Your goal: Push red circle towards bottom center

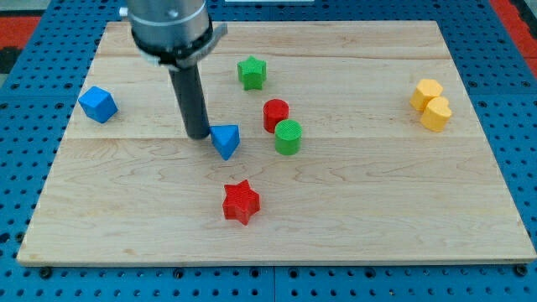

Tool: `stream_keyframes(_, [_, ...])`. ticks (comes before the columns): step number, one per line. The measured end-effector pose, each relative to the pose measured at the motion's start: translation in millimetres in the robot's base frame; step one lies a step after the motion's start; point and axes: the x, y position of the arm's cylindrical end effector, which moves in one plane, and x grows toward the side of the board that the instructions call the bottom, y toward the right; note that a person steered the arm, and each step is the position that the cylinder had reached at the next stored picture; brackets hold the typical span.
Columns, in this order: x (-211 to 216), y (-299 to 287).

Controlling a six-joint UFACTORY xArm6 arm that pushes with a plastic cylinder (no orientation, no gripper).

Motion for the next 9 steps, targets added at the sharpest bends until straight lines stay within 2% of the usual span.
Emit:
stream_keyframes(1, [-26,0])
stream_keyframes(2, [-36,28])
stream_keyframes(3, [-44,110])
stream_keyframes(4, [-46,168])
stream_keyframes(5, [-31,147])
stream_keyframes(6, [-14,92])
stream_keyframes(7, [-14,76])
stream_keyframes(8, [-36,85])
stream_keyframes(9, [-39,58])
